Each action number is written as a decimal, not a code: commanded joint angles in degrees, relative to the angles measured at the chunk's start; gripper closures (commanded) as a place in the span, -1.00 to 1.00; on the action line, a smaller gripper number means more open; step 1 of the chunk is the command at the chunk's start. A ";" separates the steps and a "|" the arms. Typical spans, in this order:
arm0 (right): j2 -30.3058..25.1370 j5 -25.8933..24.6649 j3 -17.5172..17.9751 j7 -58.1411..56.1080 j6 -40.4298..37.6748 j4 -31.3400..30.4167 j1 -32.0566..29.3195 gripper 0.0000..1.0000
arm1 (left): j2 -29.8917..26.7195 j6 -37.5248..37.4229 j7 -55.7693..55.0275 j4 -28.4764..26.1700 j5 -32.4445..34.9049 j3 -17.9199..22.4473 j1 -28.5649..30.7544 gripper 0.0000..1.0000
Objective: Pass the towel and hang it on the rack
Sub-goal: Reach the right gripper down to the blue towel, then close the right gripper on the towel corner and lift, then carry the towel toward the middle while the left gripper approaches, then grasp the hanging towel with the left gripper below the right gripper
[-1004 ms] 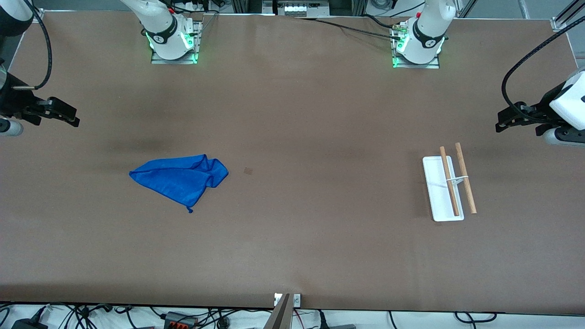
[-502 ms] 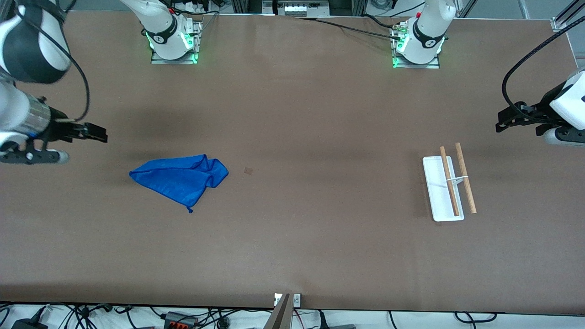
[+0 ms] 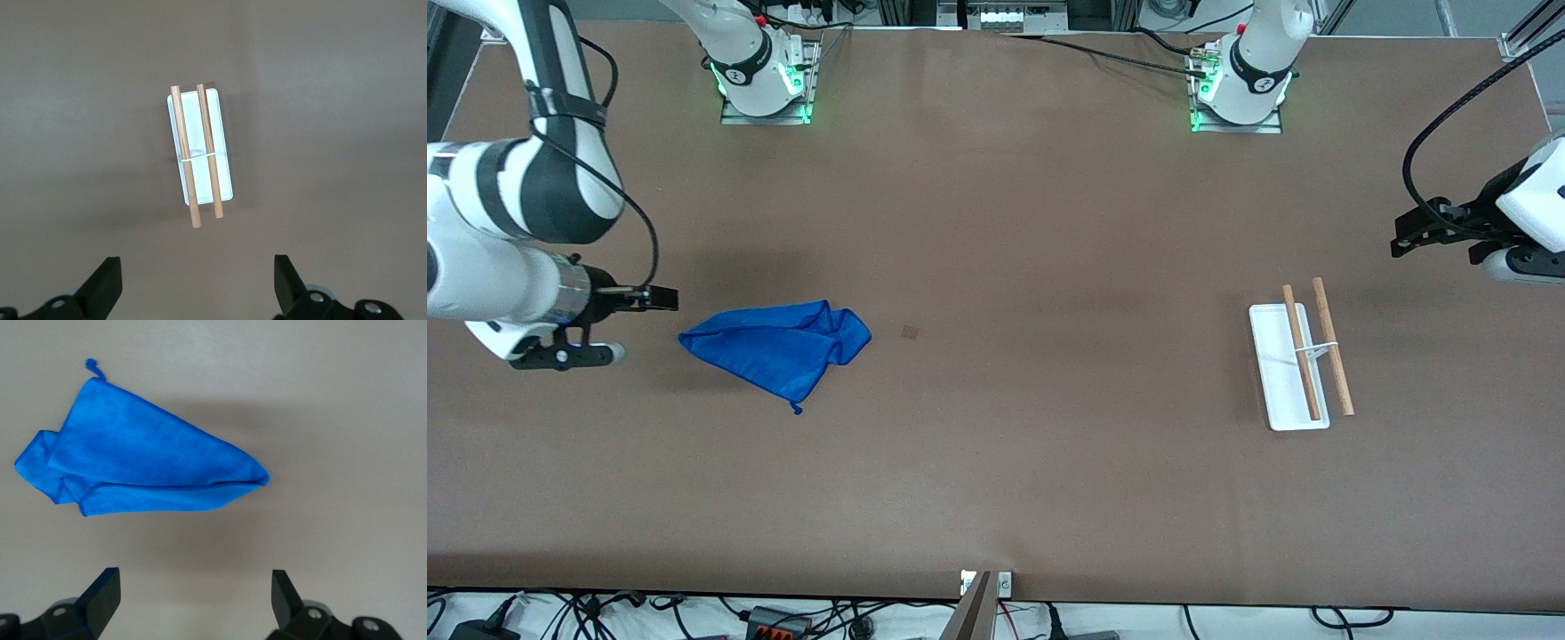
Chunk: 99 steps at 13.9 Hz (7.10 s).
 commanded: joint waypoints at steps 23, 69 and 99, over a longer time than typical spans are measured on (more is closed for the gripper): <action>13.30 23.30 -0.55 30.98 14.15 -10.69 5.79 -0.46 | 0.82 -2.63 1.92 2.93 -0.65 0.01 0.42 -1.00; 10.22 33.76 16.41 29.22 8.17 35.98 28.63 1.00 | 21.38 -0.10 56.90 1.61 -23.49 -4.65 -2.66 -1.00; 10.31 31.30 16.41 29.40 7.90 35.54 29.08 1.00 | 6.98 23.64 76.72 -24.85 -41.70 -23.55 -2.58 0.99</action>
